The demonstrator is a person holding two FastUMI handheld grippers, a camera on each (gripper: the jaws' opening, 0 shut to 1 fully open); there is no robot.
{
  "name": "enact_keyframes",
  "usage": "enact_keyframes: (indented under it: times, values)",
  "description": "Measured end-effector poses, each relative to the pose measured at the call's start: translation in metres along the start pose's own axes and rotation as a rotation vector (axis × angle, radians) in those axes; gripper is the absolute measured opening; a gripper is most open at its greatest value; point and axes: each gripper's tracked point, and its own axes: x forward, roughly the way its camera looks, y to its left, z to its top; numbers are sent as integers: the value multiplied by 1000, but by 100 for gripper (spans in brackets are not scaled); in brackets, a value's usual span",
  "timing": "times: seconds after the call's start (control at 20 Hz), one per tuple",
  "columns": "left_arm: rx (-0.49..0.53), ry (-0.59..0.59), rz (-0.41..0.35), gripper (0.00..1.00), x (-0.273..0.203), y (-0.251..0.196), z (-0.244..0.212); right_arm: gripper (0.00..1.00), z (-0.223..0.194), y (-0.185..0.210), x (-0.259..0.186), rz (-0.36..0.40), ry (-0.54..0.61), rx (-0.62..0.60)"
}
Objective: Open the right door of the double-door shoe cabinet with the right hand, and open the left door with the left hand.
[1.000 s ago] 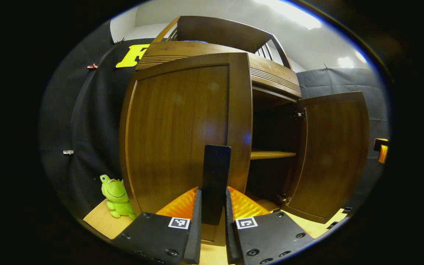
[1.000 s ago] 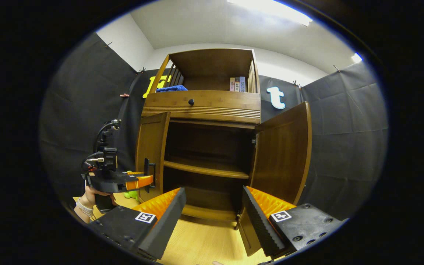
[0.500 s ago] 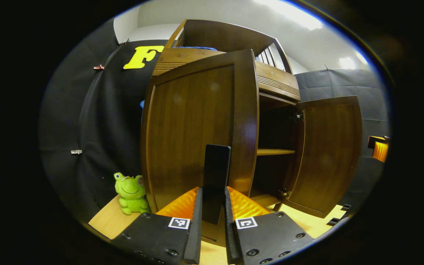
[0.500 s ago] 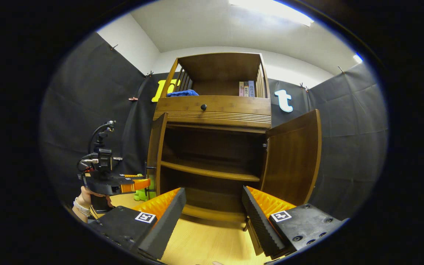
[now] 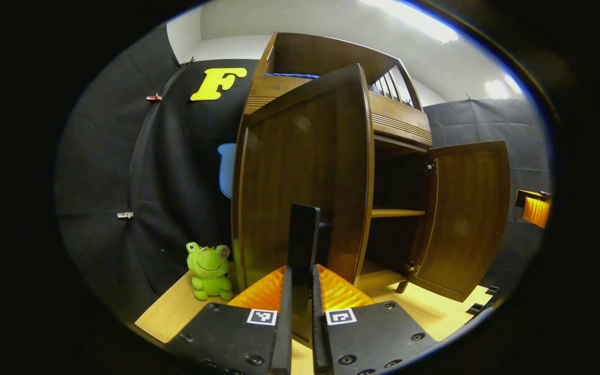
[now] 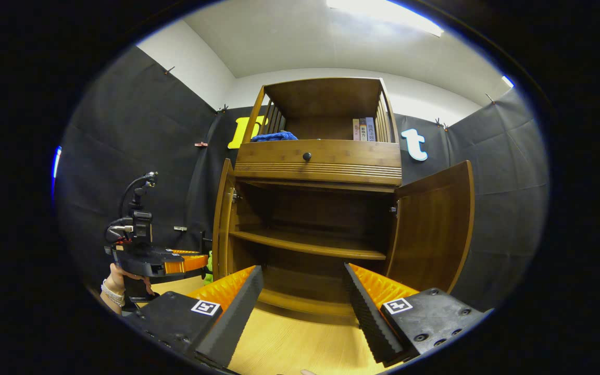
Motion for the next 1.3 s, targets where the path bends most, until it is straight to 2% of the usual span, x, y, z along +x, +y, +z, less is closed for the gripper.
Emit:
enact_keyframes:
  times: [0.2, 0.3, 0.55, 1.15, 1.3]
  values:
    - [13, -7, 42, 16, -12, 19, 1, 95, 1, 14, 2, 27, -3, -6]
    - [21, -14, 68, 14, -18, 29, 1, 99, 2, 20, 4, 37, -5, -7]
    - [15, -14, 116, 10, -27, 53, 2, 96, -1, 33, 10, 59, 5, 4]
    - [86, -35, 295, 7, -52, 104, 13, 98, -4, 54, 22, 98, 8, -7]
    - [51, -47, 238, 5, -66, 82, 25, 98, -4, 51, 23, 89, 8, 1]
